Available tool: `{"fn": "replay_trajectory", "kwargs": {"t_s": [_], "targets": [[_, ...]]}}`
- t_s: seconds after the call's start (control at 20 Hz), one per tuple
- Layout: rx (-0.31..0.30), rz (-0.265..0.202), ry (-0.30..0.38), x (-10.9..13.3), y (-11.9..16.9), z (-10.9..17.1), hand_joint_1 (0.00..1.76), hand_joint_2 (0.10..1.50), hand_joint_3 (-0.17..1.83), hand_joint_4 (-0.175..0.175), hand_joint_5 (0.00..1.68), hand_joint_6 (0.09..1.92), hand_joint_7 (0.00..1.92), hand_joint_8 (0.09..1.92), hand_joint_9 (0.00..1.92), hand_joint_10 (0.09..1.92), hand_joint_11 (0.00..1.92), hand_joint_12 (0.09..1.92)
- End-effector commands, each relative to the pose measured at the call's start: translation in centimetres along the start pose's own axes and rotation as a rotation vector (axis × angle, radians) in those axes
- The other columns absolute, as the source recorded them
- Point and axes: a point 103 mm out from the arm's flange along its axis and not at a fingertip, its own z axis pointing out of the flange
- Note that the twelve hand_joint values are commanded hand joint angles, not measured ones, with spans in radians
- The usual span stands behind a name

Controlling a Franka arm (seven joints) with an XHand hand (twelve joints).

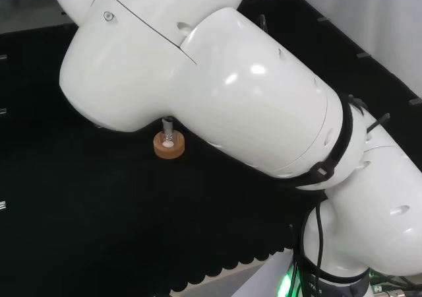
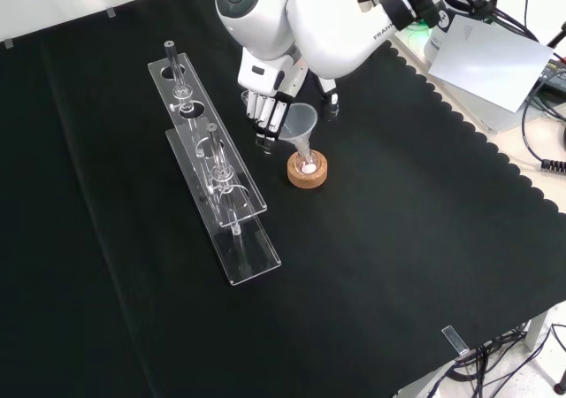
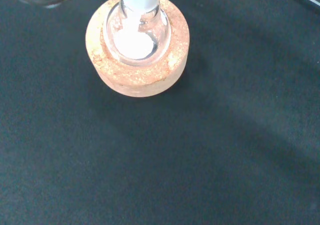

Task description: Remove the funnel from the round-bottom flask.

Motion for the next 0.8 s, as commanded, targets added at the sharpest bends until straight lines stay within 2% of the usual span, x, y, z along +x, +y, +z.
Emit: {"fn": "replay_trajectory", "kwargs": {"t_s": [0.05, 0.2, 0.4, 0.55, 0.8], "targets": [[-0.06, 0.01, -0.06, 0.4, -0.4, -0.4, 0.71, 0.62, 0.48, -0.031, 0.45, 0.09, 0.39, 0.65, 0.8, 0.54, 0.64, 1.27], [-0.096, 0.024, -0.107, 0.7, -0.7, -0.6, 0.76, 0.63, 0.5, -0.018, 0.63, 0.14, 0.59, 0.61, 0.97, 0.45, 0.72, 1.22], [-0.133, 0.025, -0.137, 0.9, -1.4, -1.6, 0.8, 0.64, 0.53, 0.01, 0.71, 0.47, 0.73, 0.56, 1.11, 0.34, 0.79, 1.18], [-0.115, 0.013, -0.145, 1.0, -2.1, -2.8, 0.82, 0.64, 0.55, 0.015, 0.7, 0.61, 0.75, 0.56, 1.14, 0.32, 0.81, 1.17], [-0.062, -0.002, -0.158, 1.2, -3.4, -5.1, 0.82, 0.64, 0.56, 0.014, 0.69, 0.67, 0.75, 0.57, 1.16, 0.31, 0.82, 1.16]]}}
